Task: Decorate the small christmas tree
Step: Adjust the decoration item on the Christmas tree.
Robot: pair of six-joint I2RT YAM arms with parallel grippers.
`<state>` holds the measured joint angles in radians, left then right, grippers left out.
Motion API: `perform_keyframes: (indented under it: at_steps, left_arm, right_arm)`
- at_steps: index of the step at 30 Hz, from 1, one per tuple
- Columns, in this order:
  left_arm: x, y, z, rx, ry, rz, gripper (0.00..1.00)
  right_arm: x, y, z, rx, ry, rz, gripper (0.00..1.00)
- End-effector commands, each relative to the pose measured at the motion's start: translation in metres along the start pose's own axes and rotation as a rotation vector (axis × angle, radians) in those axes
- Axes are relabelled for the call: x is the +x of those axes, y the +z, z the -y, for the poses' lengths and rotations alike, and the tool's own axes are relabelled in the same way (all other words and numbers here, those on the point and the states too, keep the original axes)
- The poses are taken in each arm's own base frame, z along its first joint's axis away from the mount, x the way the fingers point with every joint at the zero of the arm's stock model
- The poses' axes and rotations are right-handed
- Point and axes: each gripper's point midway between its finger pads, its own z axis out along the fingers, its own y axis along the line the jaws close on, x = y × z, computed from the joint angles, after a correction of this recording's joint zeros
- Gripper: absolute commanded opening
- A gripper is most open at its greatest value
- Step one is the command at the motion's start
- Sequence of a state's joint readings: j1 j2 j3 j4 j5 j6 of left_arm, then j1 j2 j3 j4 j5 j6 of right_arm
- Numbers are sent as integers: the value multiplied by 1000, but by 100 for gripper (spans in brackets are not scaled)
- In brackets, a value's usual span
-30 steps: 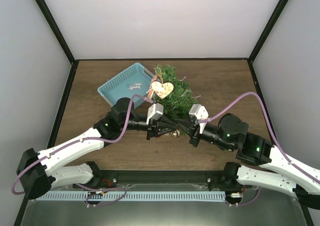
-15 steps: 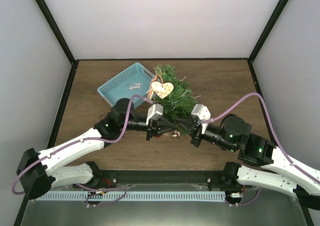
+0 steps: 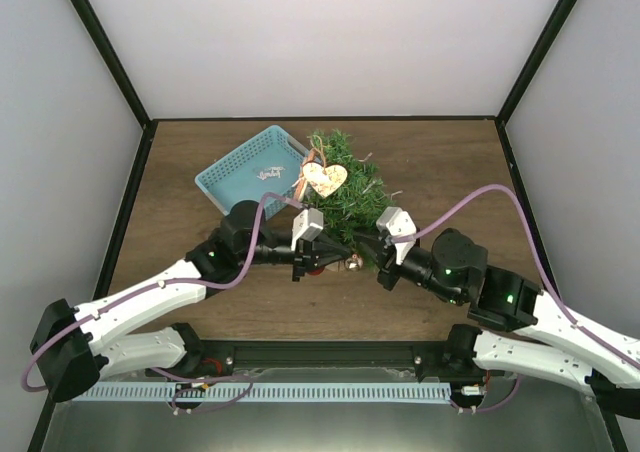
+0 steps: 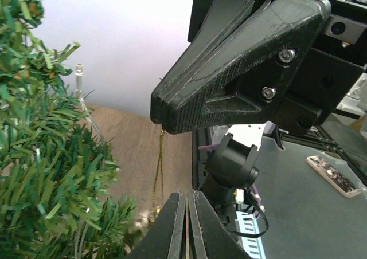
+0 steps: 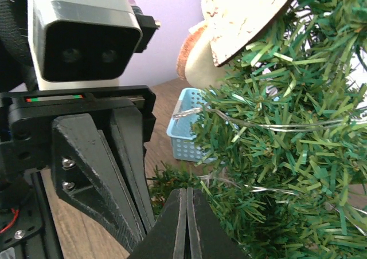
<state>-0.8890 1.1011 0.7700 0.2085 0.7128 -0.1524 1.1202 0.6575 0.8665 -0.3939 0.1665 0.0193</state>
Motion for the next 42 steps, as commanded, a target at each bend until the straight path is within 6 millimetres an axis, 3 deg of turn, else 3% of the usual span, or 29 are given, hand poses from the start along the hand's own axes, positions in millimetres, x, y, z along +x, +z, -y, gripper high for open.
perform_keyframes:
  at_steps: [1,6,15,18,26,36,42]
  left_arm:
    - [2,1,-7,-43,3,-1,4]
    - [2,2,-19,-102,-2,-5,4]
    - [1,3,-16,-75,9,6,32]
    - [-1,4,-13,-56,13,15,37]
    - [-9,7,-10,-28,49,42,38]
    - [-2,11,-8,-1,97,2,42]
    - [-1,13,-4,37,90,-3,33]
  right_arm:
    - [2,2,15,84,-1,-11,1]
    - [3,2,15,83,-9,-8,1]
    - [-11,-7,7,31,-3,49,1]
    - [-11,-6,6,23,-2,47,1]
    - [-18,-6,0,-9,7,73,1]
    - [-19,-8,-6,-48,-6,72,1]
    - [-19,-8,-10,-66,-12,73,1]
